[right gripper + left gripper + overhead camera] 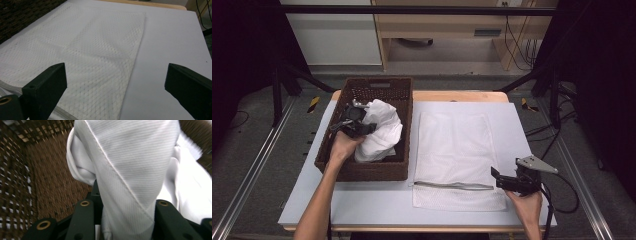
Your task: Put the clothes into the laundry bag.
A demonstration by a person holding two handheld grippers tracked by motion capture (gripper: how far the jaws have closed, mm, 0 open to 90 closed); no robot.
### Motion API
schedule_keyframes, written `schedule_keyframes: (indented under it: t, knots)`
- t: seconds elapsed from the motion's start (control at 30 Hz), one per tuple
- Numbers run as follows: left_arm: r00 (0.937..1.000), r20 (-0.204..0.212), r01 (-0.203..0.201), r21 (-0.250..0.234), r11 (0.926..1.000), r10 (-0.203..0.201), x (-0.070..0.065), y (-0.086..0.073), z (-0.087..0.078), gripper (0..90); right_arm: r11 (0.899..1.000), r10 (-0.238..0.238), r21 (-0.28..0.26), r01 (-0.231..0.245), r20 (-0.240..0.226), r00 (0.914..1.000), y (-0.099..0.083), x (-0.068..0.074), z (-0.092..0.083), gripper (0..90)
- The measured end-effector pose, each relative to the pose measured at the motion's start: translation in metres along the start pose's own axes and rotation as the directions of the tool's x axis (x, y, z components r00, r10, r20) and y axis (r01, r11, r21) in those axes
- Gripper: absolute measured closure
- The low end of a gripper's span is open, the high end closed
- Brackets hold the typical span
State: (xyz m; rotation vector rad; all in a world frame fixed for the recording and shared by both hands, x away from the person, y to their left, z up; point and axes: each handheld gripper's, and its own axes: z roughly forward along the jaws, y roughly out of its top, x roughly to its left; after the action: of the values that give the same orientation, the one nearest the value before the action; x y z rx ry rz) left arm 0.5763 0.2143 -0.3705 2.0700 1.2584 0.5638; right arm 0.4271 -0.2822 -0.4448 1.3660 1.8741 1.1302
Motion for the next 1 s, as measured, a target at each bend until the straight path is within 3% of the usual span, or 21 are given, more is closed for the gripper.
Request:
schedule_keyframes:
  t: [0.2,0.23,0.27,0.33,0.37,0.43,0.5,0.53,0.6,0.7,0.73,0.77,0.83,0.9,0.93,0.97,1.0]
  knots:
    - [0.9991,0.022,0.039,-0.12,0.992,-0.037,0.006,0.008,-0.029,66.5,1.0,-0.002,-0.002,0.002,-0.002,1.0,0.0,0.0,0.0,4.8]
    - [0.9985,0.033,0.048,-0.154,0.9868,-0.043,0.007,0.011,-0.04,66.5,1.0,-0.001,-0.003,0.001,-0.002,1.0,0.0,0.0,0.0,4.9]
    - [0.9985,0.033,0.048,-0.154,0.9868,-0.043,0.007,0.011,-0.04,66.5,1.0,-0.001,-0.003,0.001,-0.002,1.0,0.0,0.0,0.0,4.9]
    - [0.9975,0.048,0.06,-0.191,0.9798,-0.052,0.007,0.014,-0.05,66.4,1.0,-0.003,-0.005,0.003,-0.003,1.0,0.0,0.0,0.0,5.0]
    - [0.9973,0.048,0.064,-0.22,0.9735,-0.055,0.006,0.017,-0.06,66.4,1.0,-0.006,-0.006,0.006,-0.004,1.0,0.0,0.0,0.0,5.0]
    - [0.9978,0.042,0.059,-0.231,0.9712,-0.051,0.006,0.019,-0.064,66.4,1.0,-0.005,-0.006,0.005,-0.004,1.0,0.0,0.0,0.0,5.0]
    - [0.9983,0.037,0.054,-0.273,0.9604,-0.045,0.003,0.022,-0.077,66.3,1.0,-0.007,-0.008,0.007,0.0,1.0,0.0,0.0,0.0,4.9]
    - [0.9983,0.037,0.054,-0.273,0.9604,-0.045,0.003,0.022,-0.077,66.3,1.0,-0.007,-0.008,0.007,0.0,1.0,0.0,0.0,0.0,4.9]
    - [0.998,0.046,0.056,-0.295,0.9537,-0.045,0.001,0.023,-0.084,66.3,1.0,-0.008,-0.014,0.008,0.002,1.0,0.0,0.0,-0.001,4.6]
    - [0.9979,0.055,0.052,-0.33,0.9426,-0.036,-0.005,0.025,-0.095,66.1,1.0,-0.013,-0.022,0.013,-0.002,0.9999,0.001,0.001,-0.003,4.3]
    - [0.9982,0.054,0.043,-0.352,0.9352,-0.026,-0.012,0.027,-0.103,66.1,0.999,-0.016,-0.03,0.016,-0.003,0.9999,0.001,0.002,-0.004,4.0]
    - [0.9982,0.054,0.043,-0.352,0.9352,-0.026,-0.012,0.027,-0.103,66.0,0.999,-0.016,-0.03,0.016,-0.003,0.9999,0.001,0.002,-0.004,4.0]
    - [0.9987,0.048,0.031,-0.379,0.9251,-0.014,-0.023,0.031,-0.113,66.0,0.999,-0.024,-0.031,0.023,-0.014,0.9996,0.002,0.002,-0.006,4.1]
    - [0.9986,0.052,0.029,-0.387,0.9218,-0.01,-0.027,0.033,-0.117,66.0,0.999,-0.022,-0.042,0.022,-0.014,0.9996,0.002,0.002,-0.007,4.2]
    - [0.9981,0.061,0.022,-0.408,0.9127,0.003,-0.036,0.036,-0.123,65.8,0.999,-0.022,-0.05,0.021,-0.024,0.9995,0.002,0.002,-0.009,4.2]
    - [0.9976,0.068,0.02,-0.417,0.9085,0.01,-0.04,0.037,-0.126,65.8,0.998,-0.02,-0.052,0.019,-0.027,0.9994,0.002,0.001,-0.01,4.2]
    - [0.9976,0.068,0.02,-0.417,0.9085,0.01,-0.04,0.037,-0.126,65.7,0.998,-0.02,-0.052,0.019,-0.027,0.9994,0.002,0.001,-0.01,4.2]
